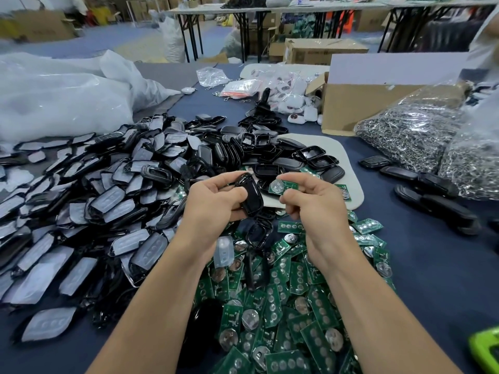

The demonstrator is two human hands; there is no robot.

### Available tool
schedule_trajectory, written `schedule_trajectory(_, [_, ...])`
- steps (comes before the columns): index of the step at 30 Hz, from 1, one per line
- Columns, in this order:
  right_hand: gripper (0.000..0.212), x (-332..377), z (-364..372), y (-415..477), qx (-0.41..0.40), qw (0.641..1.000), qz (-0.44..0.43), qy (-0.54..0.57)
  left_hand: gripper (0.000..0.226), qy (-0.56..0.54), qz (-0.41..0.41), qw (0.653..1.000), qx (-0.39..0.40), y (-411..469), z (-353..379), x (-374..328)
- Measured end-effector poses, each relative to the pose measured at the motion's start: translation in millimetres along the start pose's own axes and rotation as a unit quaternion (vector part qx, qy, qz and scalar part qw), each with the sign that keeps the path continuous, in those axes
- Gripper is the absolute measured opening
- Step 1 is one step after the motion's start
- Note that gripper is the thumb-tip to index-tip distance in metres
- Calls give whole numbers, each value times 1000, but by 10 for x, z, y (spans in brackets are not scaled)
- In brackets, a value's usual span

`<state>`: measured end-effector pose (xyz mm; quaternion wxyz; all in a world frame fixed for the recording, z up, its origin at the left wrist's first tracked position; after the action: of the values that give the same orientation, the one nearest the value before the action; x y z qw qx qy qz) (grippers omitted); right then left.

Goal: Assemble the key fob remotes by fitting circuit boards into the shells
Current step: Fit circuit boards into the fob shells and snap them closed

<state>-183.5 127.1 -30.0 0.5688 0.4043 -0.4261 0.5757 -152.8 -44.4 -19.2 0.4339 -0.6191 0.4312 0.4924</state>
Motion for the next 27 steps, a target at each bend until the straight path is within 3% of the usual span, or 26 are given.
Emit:
schedule_trajectory(4, [31,-3,10,-8,12,1000,7,14,22,8,1,1000,-3,-22,13,-7])
schedule_trajectory(7, [17,-21,-25,-10,-26,999,-28,-20,24,22,22,999,-44,-29,-17,-13])
schedule_trajectory(10, [20,3,-62,-22,-42,991,-80,-96,22,47,36,995,-80,-12,-50,-10])
schedule_trajectory(16, [26,25,-48,-24,-31,991,-78,-107,12,80,65,989,-110,-29,-45,-29])
schedule_trajectory(20, [15,49,-16,-49,-11,995,-72,-74,17,91,54,987,-122,-21,-47,-10])
schedule_trajectory(24, [22,48,-16,-53,-3,994,-85,-74,14,56,27,988,-139,-8,-84,28])
schedule_trajectory(27, [45,33,-22,-41,3,995,-70,-75,16,50,18,989,-137,9,-84,44])
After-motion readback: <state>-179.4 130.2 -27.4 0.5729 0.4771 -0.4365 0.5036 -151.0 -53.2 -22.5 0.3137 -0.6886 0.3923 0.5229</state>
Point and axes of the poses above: each hand's wrist, its own y-axis towards the middle knuckle, its own z-axis out of the palm, x = y × z, the point moved 4 cm from there along y, towards the middle knuckle, and after that the axes turned 15 degrees about y, right-handed, at the moved point
